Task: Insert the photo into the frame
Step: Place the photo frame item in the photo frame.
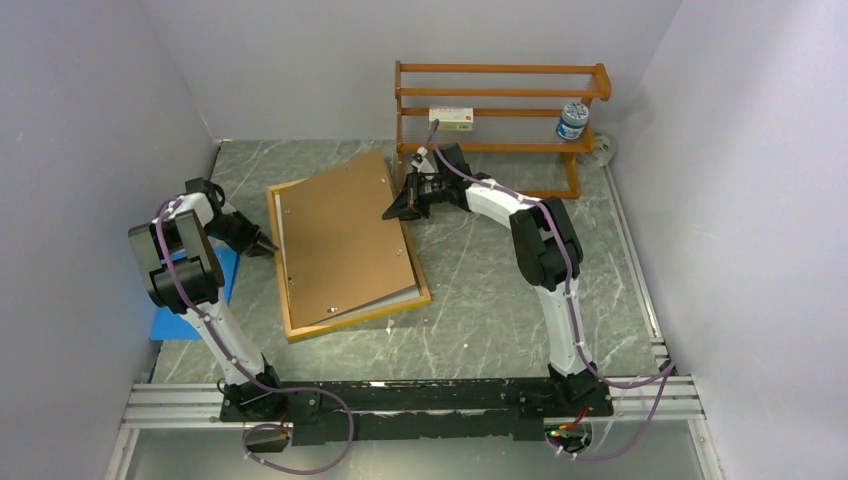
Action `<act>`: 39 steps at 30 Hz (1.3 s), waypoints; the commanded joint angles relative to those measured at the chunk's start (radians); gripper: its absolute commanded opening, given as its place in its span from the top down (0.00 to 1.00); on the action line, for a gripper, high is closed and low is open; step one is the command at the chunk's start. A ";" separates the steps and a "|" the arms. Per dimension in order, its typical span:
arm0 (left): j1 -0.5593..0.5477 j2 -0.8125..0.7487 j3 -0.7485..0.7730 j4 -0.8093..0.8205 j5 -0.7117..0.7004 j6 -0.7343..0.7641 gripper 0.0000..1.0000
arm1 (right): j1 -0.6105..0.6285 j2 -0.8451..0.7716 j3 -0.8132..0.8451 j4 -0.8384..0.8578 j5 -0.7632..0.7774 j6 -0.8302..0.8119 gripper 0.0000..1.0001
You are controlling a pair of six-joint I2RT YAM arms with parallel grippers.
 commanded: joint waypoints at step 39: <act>-0.016 0.032 0.012 0.017 0.070 0.002 0.58 | 0.024 0.102 0.422 -0.652 0.370 -0.425 0.10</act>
